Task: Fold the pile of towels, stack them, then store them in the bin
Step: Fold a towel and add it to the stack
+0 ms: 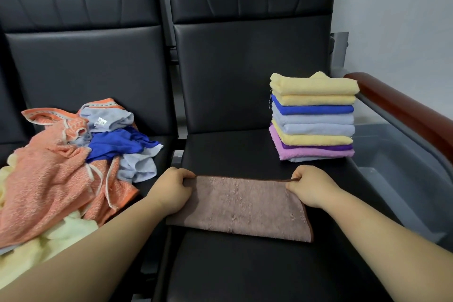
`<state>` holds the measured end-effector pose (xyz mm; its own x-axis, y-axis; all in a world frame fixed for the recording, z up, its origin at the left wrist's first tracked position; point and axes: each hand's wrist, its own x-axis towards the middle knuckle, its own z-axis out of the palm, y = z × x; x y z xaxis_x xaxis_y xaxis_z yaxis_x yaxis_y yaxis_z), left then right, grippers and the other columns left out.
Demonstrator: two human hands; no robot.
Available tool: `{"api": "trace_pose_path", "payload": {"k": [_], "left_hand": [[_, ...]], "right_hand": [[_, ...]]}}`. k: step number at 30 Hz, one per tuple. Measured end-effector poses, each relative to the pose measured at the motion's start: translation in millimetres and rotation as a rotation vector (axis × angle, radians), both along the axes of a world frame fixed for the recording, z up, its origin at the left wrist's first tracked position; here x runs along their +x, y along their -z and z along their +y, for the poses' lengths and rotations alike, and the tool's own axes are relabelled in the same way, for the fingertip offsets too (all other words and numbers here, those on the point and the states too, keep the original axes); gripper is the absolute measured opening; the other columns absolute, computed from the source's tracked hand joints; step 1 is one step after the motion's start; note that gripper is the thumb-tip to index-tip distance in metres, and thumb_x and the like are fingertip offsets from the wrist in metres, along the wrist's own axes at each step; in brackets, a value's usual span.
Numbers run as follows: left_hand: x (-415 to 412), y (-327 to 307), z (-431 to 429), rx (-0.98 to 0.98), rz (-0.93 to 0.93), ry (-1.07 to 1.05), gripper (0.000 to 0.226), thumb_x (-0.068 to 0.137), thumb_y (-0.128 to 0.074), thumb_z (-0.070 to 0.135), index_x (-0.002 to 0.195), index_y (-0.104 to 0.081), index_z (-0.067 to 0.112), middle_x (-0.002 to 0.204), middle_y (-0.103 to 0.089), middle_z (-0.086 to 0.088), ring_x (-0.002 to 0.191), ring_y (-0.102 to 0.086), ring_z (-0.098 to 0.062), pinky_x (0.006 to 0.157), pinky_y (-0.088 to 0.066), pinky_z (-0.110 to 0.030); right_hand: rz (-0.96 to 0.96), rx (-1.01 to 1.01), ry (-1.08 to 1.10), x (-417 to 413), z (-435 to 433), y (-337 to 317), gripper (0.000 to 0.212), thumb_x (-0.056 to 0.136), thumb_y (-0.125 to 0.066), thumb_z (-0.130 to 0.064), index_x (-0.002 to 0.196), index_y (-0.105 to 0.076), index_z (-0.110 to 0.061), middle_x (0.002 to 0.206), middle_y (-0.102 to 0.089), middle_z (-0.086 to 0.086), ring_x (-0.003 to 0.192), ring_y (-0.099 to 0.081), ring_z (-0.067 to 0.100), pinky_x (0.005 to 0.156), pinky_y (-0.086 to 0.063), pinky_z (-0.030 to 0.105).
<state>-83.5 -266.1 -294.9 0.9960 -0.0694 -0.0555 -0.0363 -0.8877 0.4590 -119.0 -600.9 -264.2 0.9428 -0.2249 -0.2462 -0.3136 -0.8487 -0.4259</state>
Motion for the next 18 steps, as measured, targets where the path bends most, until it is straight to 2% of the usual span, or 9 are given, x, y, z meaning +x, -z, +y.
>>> {"api": "trace_pose_path", "payload": {"k": [2, 5, 7, 10, 12, 15, 18], "left_hand": [[-4.6, 0.5, -0.9, 0.043, 0.005, -0.006, 0.041, 0.093, -0.055, 0.017, 0.131, -0.066, 0.028, 0.120, -0.050, 0.002, 0.112, -0.061, -0.021, 0.104, -0.045, -0.030], [-12.3, 0.1, -2.2, 0.103, 0.034, -0.024, 0.041, 0.096, -0.051, 0.027, 0.135, -0.062, 0.034, 0.129, -0.044, 0.001, 0.120, -0.054, -0.025, 0.107, -0.045, -0.037], [-17.2, -3.7, -5.1, 0.126, 0.041, -0.052, 0.042, 0.094, -0.052, 0.034, 0.135, -0.061, 0.036, 0.135, -0.042, 0.001, 0.124, -0.049, -0.027, 0.107, -0.045, -0.042], [-29.2, -12.0, -18.1, 0.151, 0.014, -0.052, 0.038, 0.095, -0.052, 0.041, 0.132, -0.060, 0.035, 0.136, -0.043, 0.001, 0.126, -0.043, -0.028, 0.107, -0.044, -0.044], [-41.1, -17.6, -31.6, 0.136, -0.027, 0.003, 0.035, 0.095, -0.053, 0.041, 0.128, -0.061, 0.033, 0.131, -0.047, 0.002, 0.124, -0.044, -0.026, 0.106, -0.043, -0.043], [-62.1, -23.3, -53.9, 0.040, -0.032, 0.186, 0.025, 0.094, -0.055, 0.034, 0.118, -0.061, 0.029, 0.115, -0.056, 0.006, 0.113, -0.056, -0.021, 0.099, -0.047, -0.036], [-84.6, -22.6, -75.5, 0.074, 0.041, 0.325, 0.014, 0.095, -0.053, 0.038, 0.105, -0.049, 0.028, 0.105, -0.057, 0.008, 0.099, -0.057, -0.017, 0.090, -0.049, -0.036]], "right_hand": [[-0.004, 0.054, 0.039, -3.2, -1.2, -2.7, 0.020, 0.093, -0.073, -0.038, 0.090, -0.065, -0.021, 0.094, -0.068, 0.001, 0.084, -0.063, 0.017, 0.073, -0.052, 0.033], [-0.014, 0.170, 0.103, -8.4, -6.9, -7.5, 0.029, 0.088, -0.078, -0.045, 0.092, -0.070, -0.018, 0.095, -0.072, 0.004, 0.087, -0.068, 0.022, 0.085, -0.058, 0.041], [-0.013, 0.096, 0.079, -14.7, -8.3, -11.8, 0.037, 0.090, -0.076, -0.048, 0.107, -0.069, -0.016, 0.111, -0.070, 0.001, 0.098, -0.066, 0.020, 0.089, -0.055, 0.038], [-0.035, 0.015, 0.030, -22.7, -2.4, -12.2, 0.051, 0.091, -0.073, -0.048, 0.133, -0.059, -0.022, 0.134, -0.058, 0.000, 0.115, -0.060, 0.019, 0.087, -0.047, 0.031], [-0.091, -0.012, -0.038, -27.9, 5.2, -11.3, 0.042, 0.092, -0.071, -0.045, 0.129, -0.060, -0.028, 0.132, -0.053, -0.002, 0.114, -0.058, 0.018, 0.091, -0.049, 0.031], [-0.166, -0.068, -0.224, -35.2, 19.1, -5.7, 0.017, 0.093, -0.070, -0.040, 0.107, -0.061, -0.035, 0.114, -0.051, -0.011, 0.108, -0.054, 0.012, 0.094, -0.051, 0.031], [-0.165, -0.127, -0.330, -40.3, 27.3, -2.5, 0.009, 0.096, -0.067, -0.036, 0.096, -0.058, -0.038, 0.105, -0.049, -0.014, 0.102, -0.052, 0.009, 0.089, -0.049, 0.026]]}}
